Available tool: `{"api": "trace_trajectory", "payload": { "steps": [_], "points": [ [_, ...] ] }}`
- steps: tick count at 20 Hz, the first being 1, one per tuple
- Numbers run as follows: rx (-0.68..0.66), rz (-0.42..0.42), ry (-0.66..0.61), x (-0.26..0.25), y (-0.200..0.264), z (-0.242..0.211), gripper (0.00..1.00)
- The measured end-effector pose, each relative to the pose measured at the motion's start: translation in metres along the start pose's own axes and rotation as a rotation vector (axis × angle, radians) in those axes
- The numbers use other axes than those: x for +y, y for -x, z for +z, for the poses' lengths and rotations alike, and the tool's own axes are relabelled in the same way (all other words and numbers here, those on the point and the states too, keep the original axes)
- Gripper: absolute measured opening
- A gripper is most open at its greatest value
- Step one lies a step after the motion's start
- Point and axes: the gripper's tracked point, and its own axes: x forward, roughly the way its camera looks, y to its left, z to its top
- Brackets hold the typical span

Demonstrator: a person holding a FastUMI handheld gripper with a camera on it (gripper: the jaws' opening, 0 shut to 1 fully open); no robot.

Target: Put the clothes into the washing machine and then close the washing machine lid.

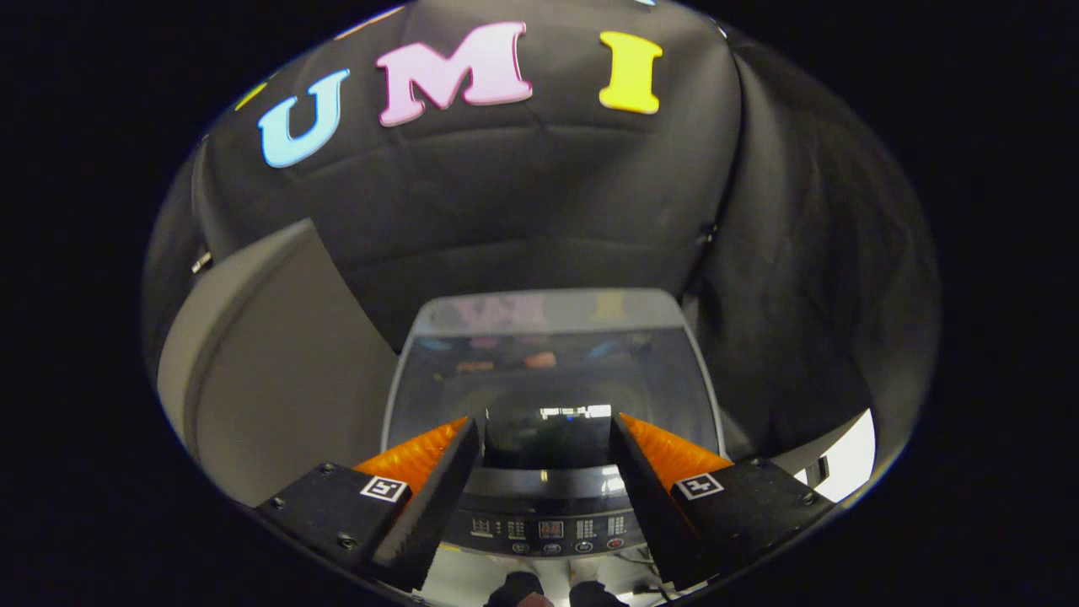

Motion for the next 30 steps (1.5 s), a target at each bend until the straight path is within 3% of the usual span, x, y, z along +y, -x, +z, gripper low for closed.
{"api": "trace_trajectory", "payload": {
  "steps": [8,14,18,30],
  "points": [
    [-0.391,0.05,0.046,0.028,0.087,0.138,1.0],
    [-0.592,0.081,0.059,0.051,0.141,0.199,1.0],
    [-0.684,0.093,0.044,0.058,0.169,0.225,0.99],
    [-0.737,0.083,0.016,0.066,0.183,0.24,0.99]
  ]
}}
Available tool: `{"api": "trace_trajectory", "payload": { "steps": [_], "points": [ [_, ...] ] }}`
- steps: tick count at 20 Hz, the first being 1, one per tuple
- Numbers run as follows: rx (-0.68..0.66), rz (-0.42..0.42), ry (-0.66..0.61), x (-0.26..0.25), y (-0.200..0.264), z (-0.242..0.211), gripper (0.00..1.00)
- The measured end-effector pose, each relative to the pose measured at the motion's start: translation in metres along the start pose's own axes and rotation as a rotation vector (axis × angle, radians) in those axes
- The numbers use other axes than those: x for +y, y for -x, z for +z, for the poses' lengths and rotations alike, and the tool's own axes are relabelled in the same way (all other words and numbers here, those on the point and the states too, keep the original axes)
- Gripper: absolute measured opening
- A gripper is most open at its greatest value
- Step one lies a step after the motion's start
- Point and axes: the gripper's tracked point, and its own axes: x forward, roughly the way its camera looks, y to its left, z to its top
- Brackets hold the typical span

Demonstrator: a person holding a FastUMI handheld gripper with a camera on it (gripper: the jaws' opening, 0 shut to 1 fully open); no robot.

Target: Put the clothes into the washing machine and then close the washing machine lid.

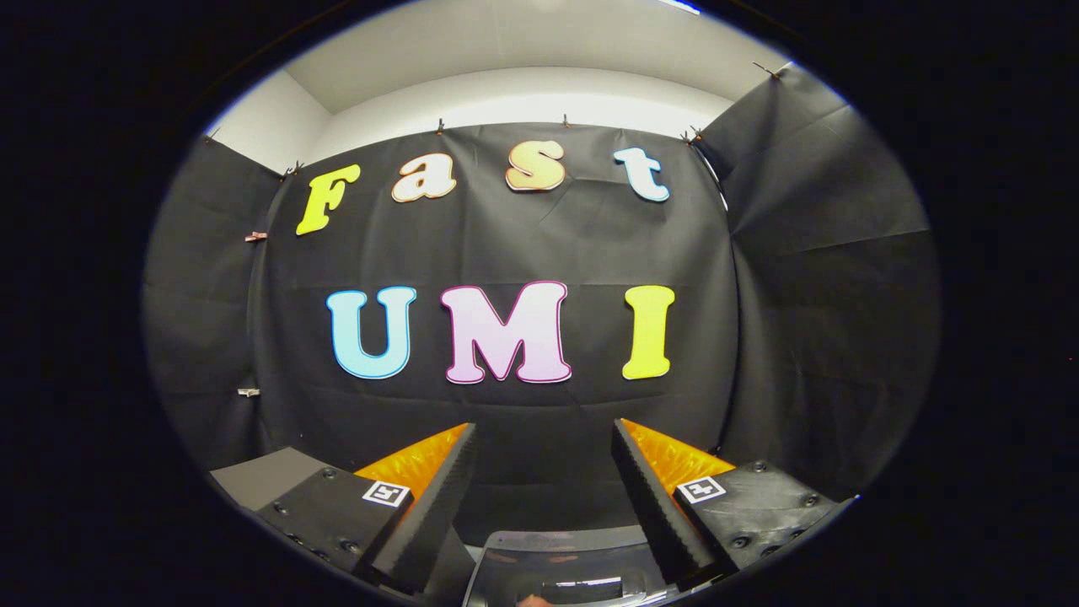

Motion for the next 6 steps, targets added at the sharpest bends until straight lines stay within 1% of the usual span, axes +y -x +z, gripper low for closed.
{"api": "trace_trajectory", "payload": {
  "steps": [6],
  "points": [
    [0.033,-0.005,0.025,-0.0008,-0.0026,-0.0073,0.99]
  ]
}}
